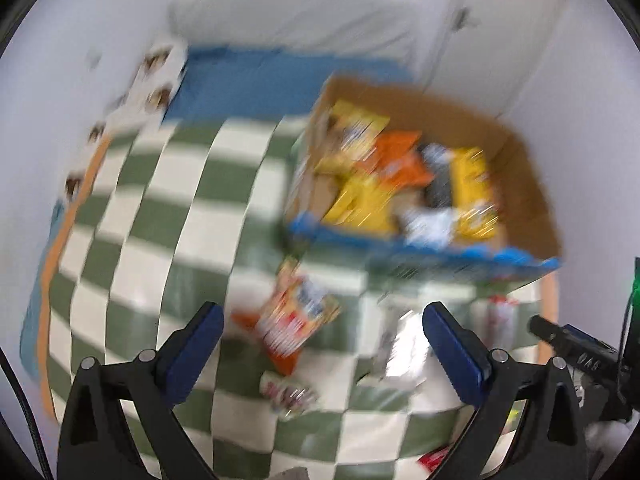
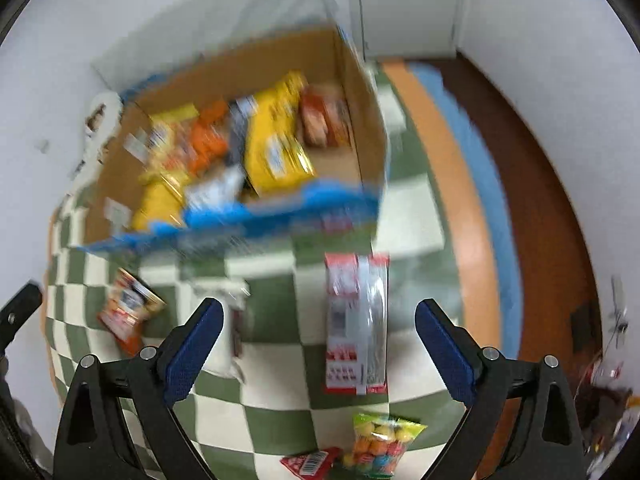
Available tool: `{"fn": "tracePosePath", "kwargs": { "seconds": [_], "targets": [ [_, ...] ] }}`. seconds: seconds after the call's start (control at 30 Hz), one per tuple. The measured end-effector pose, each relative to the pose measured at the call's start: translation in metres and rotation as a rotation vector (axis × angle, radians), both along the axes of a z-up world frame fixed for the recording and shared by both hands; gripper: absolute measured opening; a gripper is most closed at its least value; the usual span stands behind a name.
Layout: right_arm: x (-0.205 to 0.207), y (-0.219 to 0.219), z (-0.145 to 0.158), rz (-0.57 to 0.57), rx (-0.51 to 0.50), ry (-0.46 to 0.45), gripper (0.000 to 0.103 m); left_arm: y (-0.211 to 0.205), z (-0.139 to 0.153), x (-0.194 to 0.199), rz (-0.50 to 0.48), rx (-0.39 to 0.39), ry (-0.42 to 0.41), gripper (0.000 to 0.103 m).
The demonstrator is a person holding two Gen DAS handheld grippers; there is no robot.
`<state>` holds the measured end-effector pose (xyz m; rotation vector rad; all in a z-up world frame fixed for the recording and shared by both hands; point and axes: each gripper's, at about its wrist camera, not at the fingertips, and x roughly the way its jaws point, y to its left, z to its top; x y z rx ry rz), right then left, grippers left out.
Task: Organize snacks
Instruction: 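Grasp the red-and-white bar packet with the right tool while the left tool grasps the white packet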
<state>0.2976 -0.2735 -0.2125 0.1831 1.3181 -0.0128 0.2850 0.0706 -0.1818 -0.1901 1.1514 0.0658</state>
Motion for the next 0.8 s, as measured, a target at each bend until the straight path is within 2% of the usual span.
{"fn": "tracePosePath", "kwargs": {
  "seconds": [0.1, 0.2, 0.23, 0.3, 0.43, 0.53, 0.6, 0.63, 0.67, 0.73, 0.77, 0.8],
  "targets": [
    [0.0, -0.008, -0.044, -0.024, 0.018, 0.088, 0.099, 0.018, -0.039, -0.003, 0.042, 0.012, 0.098, 0.102],
    [-0.001, -0.007, -0.071, -0.025, 0.012, 0.135, 0.099, 0.025, -0.069, -0.006, 0.035, 0.046, 0.185, 0.102],
    [-0.001, -0.007, -0.078, -0.022, 0.009, 0.149, 0.099, 0.026, -0.075, -0.008, 0.039, 0.037, 0.214, 0.102],
    [-0.002, -0.007, -0.089, -0.016, 0.002, 0.172, 0.099, 0.034, -0.09, -0.016, 0.068, -0.028, 0.259, 0.102],
    [-0.007, -0.004, -0.109, -0.004, -0.008, 0.215, 0.099, 0.027, -0.115, -0.027, 0.071, -0.065, 0.324, 0.102],
    [-0.012, -0.001, -0.123, 0.003, -0.02, 0.238, 0.099, 0.013, -0.13, -0.028, 0.038, -0.072, 0.346, 0.102],
    [-0.014, 0.003, -0.128, 0.013, -0.045, 0.234, 0.098, 0.002, -0.14, -0.027, 0.006, -0.053, 0.347, 0.086],
    [-0.015, 0.004, -0.129, 0.014, -0.057, 0.228, 0.096, -0.002, -0.146, -0.027, -0.004, -0.044, 0.355, 0.058],
    [-0.016, 0.005, -0.13, 0.012, -0.066, 0.22, 0.094, -0.006, -0.152, -0.026, -0.011, -0.031, 0.365, 0.042],
    [-0.019, 0.008, -0.128, 0.01, -0.09, 0.196, 0.075, -0.014, -0.161, -0.029, -0.028, -0.013, 0.381, 0.04],
    [-0.02, 0.01, -0.128, 0.013, -0.106, 0.189, 0.067, -0.017, -0.161, -0.034, -0.033, 0.002, 0.36, 0.04],
    [-0.02, 0.012, -0.126, 0.015, -0.11, 0.183, 0.053, -0.019, -0.16, -0.037, -0.035, 0.01, 0.352, 0.04]
  ]
}}
